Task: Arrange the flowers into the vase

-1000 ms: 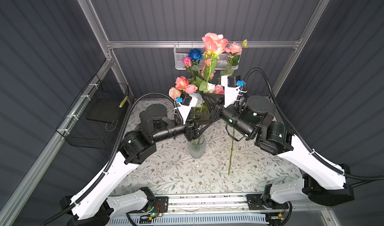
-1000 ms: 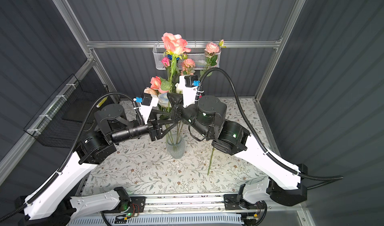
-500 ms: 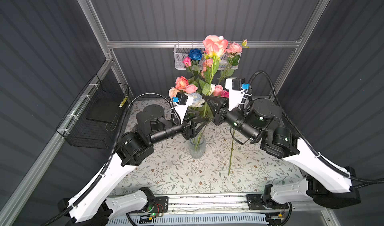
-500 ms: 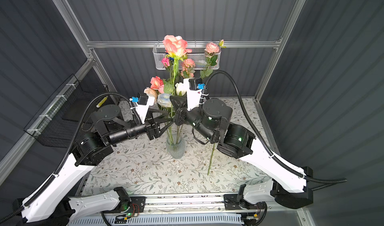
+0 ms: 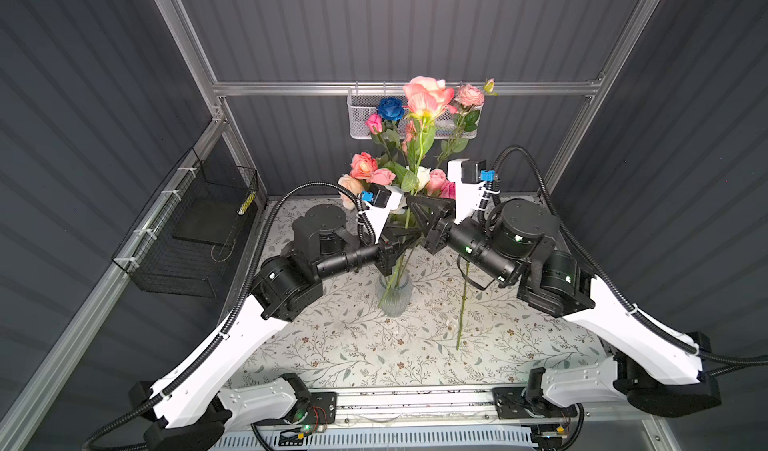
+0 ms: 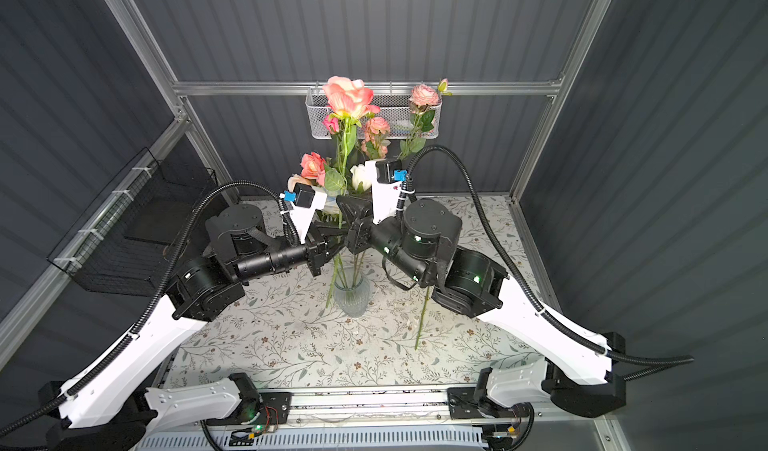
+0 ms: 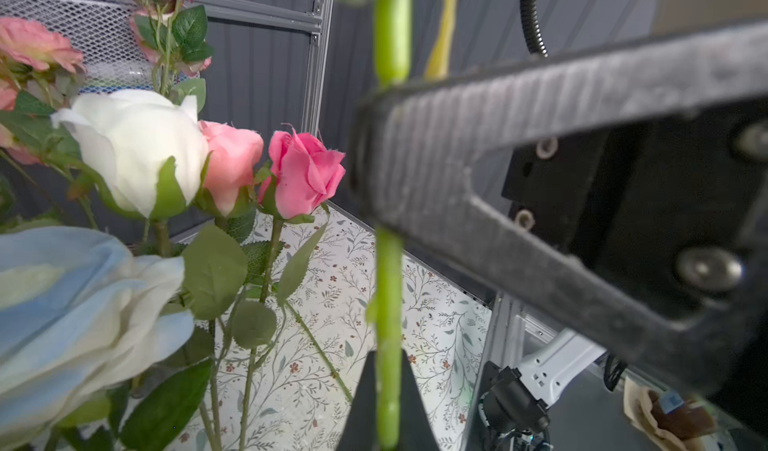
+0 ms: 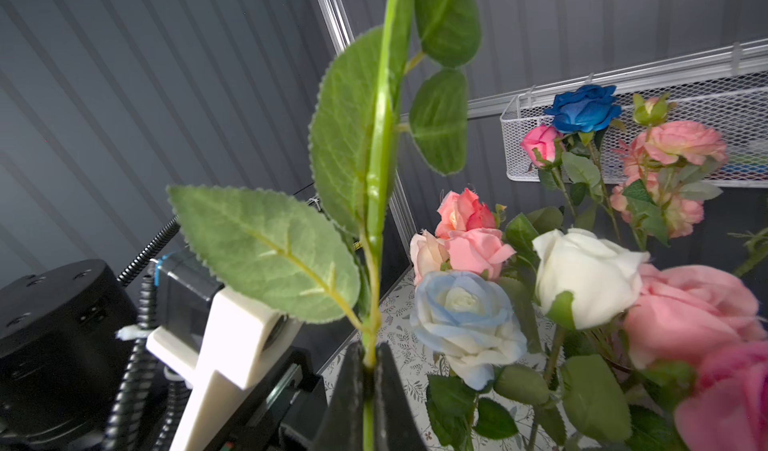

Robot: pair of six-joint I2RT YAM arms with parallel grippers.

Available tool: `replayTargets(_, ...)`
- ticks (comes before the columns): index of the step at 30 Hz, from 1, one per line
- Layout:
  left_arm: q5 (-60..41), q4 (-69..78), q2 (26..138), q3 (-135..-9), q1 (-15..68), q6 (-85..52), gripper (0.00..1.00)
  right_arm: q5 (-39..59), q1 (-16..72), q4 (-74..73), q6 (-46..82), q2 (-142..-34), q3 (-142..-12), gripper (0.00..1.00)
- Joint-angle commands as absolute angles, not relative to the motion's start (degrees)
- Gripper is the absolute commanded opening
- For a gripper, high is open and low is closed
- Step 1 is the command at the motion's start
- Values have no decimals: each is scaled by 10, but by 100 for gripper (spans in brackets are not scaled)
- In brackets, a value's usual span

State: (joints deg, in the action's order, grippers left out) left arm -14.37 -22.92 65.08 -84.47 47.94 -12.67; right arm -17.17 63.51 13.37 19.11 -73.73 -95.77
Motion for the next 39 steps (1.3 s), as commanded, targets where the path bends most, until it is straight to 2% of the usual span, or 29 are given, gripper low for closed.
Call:
replayTargets(1,-124,-189,630,-831,479,-134,0,-169,638,131,192,-725,-953,13)
replayTargets(3,-112,-178,622,-826,479,-134,0,-162,637,137,190,-721,-956,33)
replayTargets(4,-107,-172,618,-824,479,-132,0,-163,638,140,191,-718,-956,38)
replayTargets(9,-58,-79,590,-776,479,-109,0,-207,638,150,186,-668,-926,50)
replayTargets(12,-45,-17,597,-754,478,-97,0,-265,637,145,179,-615,-882,51)
replayTargets(16,-43,4,630,-760,479,-90,0,-322,636,155,171,-563,-839,53)
replayTargets(21,-12,40,642,-711,479,-77,0,-376,630,179,168,-503,-794,54)
replayTargets(28,9,94,646,-641,480,-74,0,-387,615,217,193,-461,-760,54)
replayTargets(39,24,68,635,-583,501,-117,1,-409,602,249,211,-446,-737,57)
